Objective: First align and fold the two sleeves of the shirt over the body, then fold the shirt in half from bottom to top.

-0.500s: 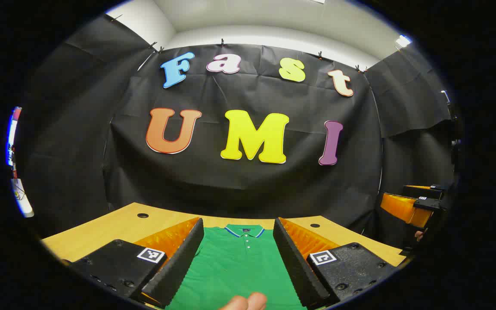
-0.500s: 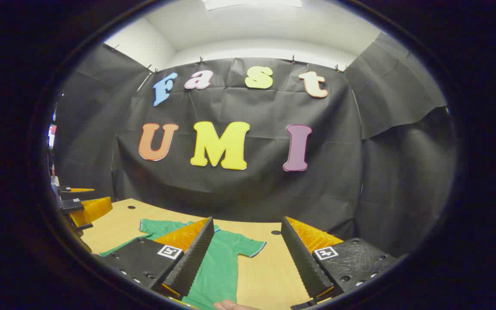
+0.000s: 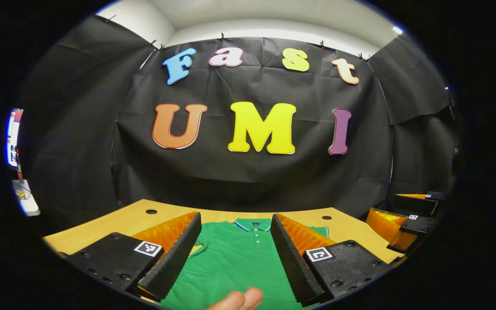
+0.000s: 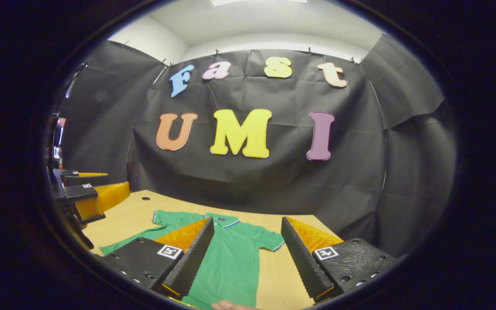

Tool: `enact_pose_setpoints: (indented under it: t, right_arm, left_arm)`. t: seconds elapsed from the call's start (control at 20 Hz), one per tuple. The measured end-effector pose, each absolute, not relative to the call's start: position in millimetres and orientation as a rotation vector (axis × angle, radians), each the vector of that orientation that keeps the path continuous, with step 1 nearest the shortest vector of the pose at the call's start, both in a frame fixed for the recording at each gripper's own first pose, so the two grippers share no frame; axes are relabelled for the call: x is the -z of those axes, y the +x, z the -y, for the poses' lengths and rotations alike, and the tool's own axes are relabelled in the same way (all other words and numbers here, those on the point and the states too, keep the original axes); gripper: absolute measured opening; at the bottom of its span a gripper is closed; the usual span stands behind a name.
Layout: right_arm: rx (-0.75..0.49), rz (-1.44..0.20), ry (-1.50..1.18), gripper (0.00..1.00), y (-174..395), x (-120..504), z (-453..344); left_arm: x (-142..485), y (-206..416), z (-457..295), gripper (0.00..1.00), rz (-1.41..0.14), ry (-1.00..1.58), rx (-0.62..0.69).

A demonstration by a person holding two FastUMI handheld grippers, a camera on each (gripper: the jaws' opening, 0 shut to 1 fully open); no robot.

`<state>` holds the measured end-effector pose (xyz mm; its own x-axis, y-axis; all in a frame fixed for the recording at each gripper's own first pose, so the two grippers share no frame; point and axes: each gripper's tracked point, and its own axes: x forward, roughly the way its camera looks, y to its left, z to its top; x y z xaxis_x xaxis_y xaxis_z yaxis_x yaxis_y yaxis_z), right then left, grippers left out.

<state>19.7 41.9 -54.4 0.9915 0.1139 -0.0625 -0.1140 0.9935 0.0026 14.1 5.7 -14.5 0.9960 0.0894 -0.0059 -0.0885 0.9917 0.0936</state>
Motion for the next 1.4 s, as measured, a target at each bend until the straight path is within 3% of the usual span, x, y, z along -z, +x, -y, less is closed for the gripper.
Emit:
enact_pose_setpoints:
  t: [0.2,0.55,0.75,0.95,1.05,1.4]
  right_arm:
    - [-0.151,-0.085,0.025,0.96,16,58,-50]
    - [-0.113,-0.04,0.007,0.96,17,50,-46]
    - [-0.067,-0.066,-0.014,0.96,46,58,-33]
    - [-0.009,-0.136,0.018,0.95,106,88,-11]
    - [0.012,-0.25,0.043,0.95,150,131,-1]
    - [0.22,-0.394,-0.091,0.95,275,222,55]
  left_arm:
    - [21,18,3,1.0,-0.033,0.089,-0.072]
    - [22,18,0,1.0,-0.036,0.09,-0.076]
    - [25,20,-6,1.0,-0.05,0.081,-0.082]
    - [28,22,-13,1.0,-0.057,0.074,-0.084]
    - [31,24,-21,1.0,-0.064,0.064,-0.101]
    - [47,37,-35,1.0,-0.098,0.053,-0.128]
